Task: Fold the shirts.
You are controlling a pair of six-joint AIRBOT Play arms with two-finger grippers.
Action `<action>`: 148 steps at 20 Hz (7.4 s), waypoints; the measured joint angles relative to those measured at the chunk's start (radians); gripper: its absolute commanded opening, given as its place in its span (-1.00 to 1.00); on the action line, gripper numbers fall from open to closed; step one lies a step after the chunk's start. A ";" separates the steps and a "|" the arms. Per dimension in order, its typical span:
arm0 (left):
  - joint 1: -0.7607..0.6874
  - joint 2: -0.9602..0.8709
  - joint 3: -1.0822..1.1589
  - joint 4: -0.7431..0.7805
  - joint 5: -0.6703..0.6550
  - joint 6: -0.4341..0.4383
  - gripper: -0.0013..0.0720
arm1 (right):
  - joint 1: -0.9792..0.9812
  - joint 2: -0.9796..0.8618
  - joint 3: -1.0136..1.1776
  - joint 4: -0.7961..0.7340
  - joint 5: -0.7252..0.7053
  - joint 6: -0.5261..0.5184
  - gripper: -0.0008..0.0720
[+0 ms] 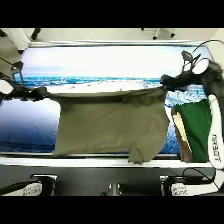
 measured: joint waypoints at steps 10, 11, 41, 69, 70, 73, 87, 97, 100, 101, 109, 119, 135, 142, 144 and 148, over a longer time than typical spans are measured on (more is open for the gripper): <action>-0.020 -0.216 0.177 -0.060 0.017 0.024 -0.91 | 0.021 -0.084 0.011 -0.077 -0.076 0.027 -0.91; -0.020 -0.225 0.172 -0.059 -0.043 0.039 -0.91 | 0.021 -0.086 0.005 -0.103 0.002 0.024 -0.91; 0.063 0.203 -0.705 -0.188 -0.105 0.043 -0.91 | -0.069 0.275 -0.699 -0.084 0.287 -0.056 0.36; 0.042 -0.200 0.011 -0.341 -0.015 -0.017 -0.65 | -0.069 -0.068 -0.185 0.215 -0.086 -0.095 -0.83; 0.038 -0.250 0.044 -0.361 -0.023 -0.018 0.39 | -0.068 -0.095 -0.171 0.232 -0.097 -0.092 0.03; 0.029 -0.342 0.114 -0.411 -0.051 0.004 0.93 | -0.074 -0.135 -0.140 0.244 -0.095 -0.112 0.96; -0.078 -0.142 0.166 -0.448 -0.189 0.113 0.88 | -0.062 -0.237 -0.102 0.063 0.183 -0.074 0.78; -0.322 -0.229 0.154 -0.455 -0.076 0.114 -0.90 | 0.036 -0.129 -0.063 0.085 0.191 -0.085 -0.91; -0.447 -0.349 0.152 -0.562 0.026 0.104 -0.90 | 0.046 0.000 -0.057 0.146 0.256 -0.076 -0.91; -0.492 -0.396 0.151 -0.626 0.056 0.099 -0.90 | 0.051 0.040 -0.056 0.154 0.283 -0.069 -0.91; -0.756 -0.638 0.156 -1.321 0.192 0.306 -0.91 | 0.072 0.331 -0.053 0.211 0.399 -0.007 -0.91; -0.340 -0.185 0.156 -1.070 0.212 0.365 -0.91 | 0.359 0.069 -0.053 0.452 0.091 -0.020 -0.66; 0.048 0.408 0.096 -0.603 -0.096 0.241 -0.91 | 0.152 -0.086 -0.215 0.241 0.222 -0.017 0.85; 0.010 0.417 0.046 -0.574 -0.113 0.210 -0.91 | 0.252 -0.095 -0.391 0.422 -0.049 -0.046 -0.91; 0.007 0.418 0.044 -0.572 -0.105 0.208 -0.91 | 0.235 -0.093 -0.348 0.489 -0.062 -0.085 -0.91; 0.005 0.414 0.039 -0.557 -0.085 0.211 -0.91 | 0.062 -0.037 -0.116 0.539 0.109 -0.122 -0.91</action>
